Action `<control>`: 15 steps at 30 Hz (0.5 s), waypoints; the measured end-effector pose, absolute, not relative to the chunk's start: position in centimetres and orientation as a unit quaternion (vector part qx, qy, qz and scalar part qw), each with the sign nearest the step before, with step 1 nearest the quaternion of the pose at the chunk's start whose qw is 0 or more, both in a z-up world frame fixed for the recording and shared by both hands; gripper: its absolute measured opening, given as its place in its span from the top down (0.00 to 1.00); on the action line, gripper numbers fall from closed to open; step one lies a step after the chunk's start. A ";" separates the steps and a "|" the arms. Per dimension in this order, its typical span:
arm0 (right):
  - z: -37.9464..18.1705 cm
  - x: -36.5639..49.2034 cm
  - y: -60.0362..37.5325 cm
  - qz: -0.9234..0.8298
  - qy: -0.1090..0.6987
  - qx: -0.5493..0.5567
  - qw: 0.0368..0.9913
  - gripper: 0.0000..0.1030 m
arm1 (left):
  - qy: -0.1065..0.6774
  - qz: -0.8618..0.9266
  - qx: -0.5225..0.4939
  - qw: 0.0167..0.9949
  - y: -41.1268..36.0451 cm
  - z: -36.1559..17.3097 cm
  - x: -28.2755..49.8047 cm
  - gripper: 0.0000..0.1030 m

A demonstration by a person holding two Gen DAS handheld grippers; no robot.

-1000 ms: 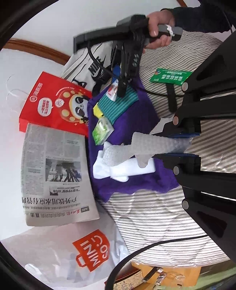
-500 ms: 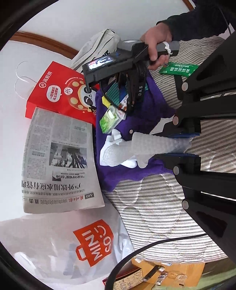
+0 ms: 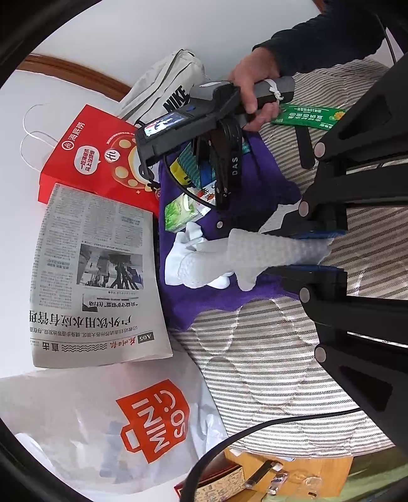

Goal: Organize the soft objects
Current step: 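Carry the packet onto the towel with the right tool while the left tool carries the wipe sheet there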

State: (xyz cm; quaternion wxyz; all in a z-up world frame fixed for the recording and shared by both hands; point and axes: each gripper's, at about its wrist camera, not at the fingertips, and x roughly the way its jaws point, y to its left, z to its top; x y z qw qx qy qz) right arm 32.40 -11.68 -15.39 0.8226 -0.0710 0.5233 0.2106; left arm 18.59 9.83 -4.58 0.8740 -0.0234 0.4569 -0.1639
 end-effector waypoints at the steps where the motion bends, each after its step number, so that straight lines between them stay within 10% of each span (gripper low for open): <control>1: -15.3 32.3 -11.8 0.214 0.522 -0.074 0.822 0.36 | 0.457 -0.164 -0.024 0.874 9.8 -4.6 18.5 0.88; 15: -12.8 29.4 -12.4 0.212 0.503 -0.082 0.834 0.26 | 0.463 -0.158 -0.024 0.872 9.7 -4.1 17.5 0.88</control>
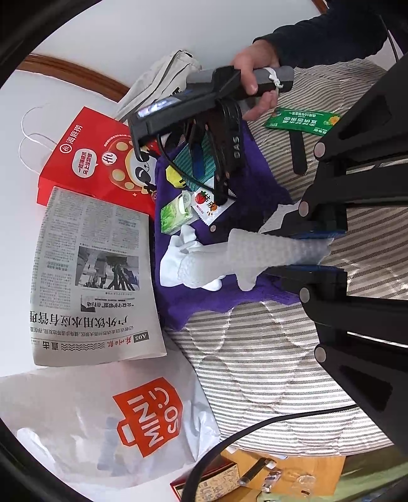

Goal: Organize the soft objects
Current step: 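Carry the packet onto the towel with the right tool while the left tool carries the wipe sheet there, then open the right tool to release the white packet on the towel, then lower the wipe sheet onto the towel beside the sponge and open the left tool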

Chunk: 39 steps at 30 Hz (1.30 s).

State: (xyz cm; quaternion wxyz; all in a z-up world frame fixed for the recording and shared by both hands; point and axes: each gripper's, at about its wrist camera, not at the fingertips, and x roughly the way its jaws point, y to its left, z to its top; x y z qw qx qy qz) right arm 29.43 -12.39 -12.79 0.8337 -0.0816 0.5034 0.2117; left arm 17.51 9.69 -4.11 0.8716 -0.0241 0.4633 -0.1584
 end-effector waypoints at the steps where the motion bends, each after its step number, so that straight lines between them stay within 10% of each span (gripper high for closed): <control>1: -12.3 29.5 -12.7 0.208 0.501 -0.081 0.837 0.26 | 0.464 -0.158 -0.023 0.871 9.6 -4.1 17.4 0.88; 35: -9.4 19.5 -27.6 0.103 0.479 0.059 0.870 0.26 | 0.529 -0.144 0.125 0.827 -2.1 -12.0 26.3 0.86; 39: -9.2 18.9 -27.6 0.106 0.476 0.056 0.871 0.26 | 0.533 -0.139 0.138 0.823 -2.5 -12.0 26.2 0.69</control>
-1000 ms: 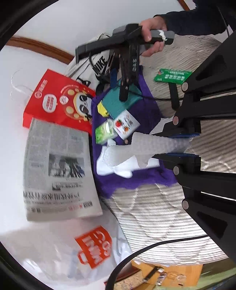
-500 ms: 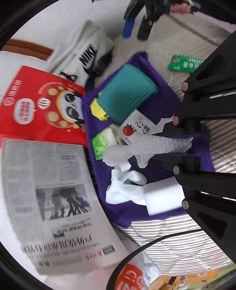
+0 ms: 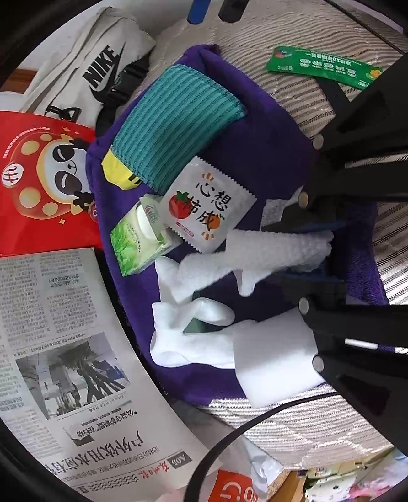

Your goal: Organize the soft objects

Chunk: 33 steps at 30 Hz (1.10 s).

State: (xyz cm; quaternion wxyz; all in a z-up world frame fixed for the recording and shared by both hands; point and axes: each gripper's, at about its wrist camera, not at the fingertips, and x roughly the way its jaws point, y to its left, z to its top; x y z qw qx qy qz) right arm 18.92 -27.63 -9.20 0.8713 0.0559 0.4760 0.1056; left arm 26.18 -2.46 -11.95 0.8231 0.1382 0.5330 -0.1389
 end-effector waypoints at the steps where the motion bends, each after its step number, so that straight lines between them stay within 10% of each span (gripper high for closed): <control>1: -9.1 18.7 -27.7 0.105 0.475 0.056 0.872 0.26 | 0.535 -0.136 0.139 0.822 -2.6 -11.9 26.2 0.62; 3: -9.0 18.3 -27.8 0.106 0.474 0.058 0.872 0.26 | 0.533 -0.146 0.127 0.824 -2.5 -11.6 25.8 0.47; 33: -8.8 12.7 -28.8 0.106 0.478 0.080 0.868 0.26 | 0.500 -0.128 0.119 0.848 0.5 -6.2 20.1 0.40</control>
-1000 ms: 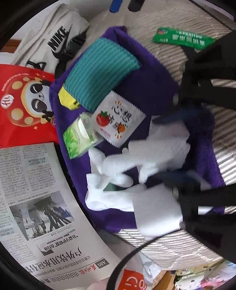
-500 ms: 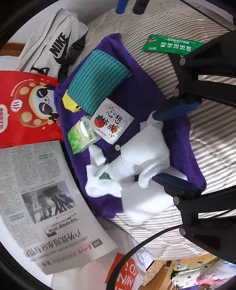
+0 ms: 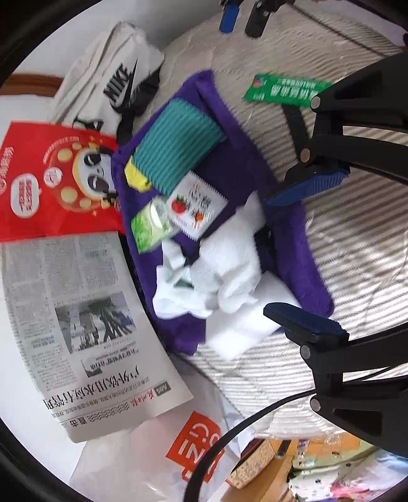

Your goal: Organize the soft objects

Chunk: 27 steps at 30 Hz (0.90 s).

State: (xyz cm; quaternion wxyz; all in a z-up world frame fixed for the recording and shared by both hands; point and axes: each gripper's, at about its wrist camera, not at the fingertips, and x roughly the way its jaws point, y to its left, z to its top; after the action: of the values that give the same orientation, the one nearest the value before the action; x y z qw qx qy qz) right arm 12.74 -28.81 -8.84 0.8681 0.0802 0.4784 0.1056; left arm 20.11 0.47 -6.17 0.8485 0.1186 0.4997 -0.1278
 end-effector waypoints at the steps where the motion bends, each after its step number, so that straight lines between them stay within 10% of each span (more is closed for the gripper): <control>1: -8.8 12.6 -29.0 0.105 0.478 0.080 0.868 0.26 | 0.497 -0.139 0.117 0.849 0.2 -6.0 19.6 0.40; 27: -12.9 9.0 -33.5 0.035 0.519 0.106 0.847 0.26 | 0.474 -0.363 0.242 0.765 -10.4 -13.7 16.4 0.38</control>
State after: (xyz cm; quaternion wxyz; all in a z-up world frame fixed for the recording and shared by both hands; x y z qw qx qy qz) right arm 9.00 -33.48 -12.91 0.8474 0.1056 0.5192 0.0352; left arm 16.39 -10.43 -13.74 0.7648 0.2422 0.4737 -0.3634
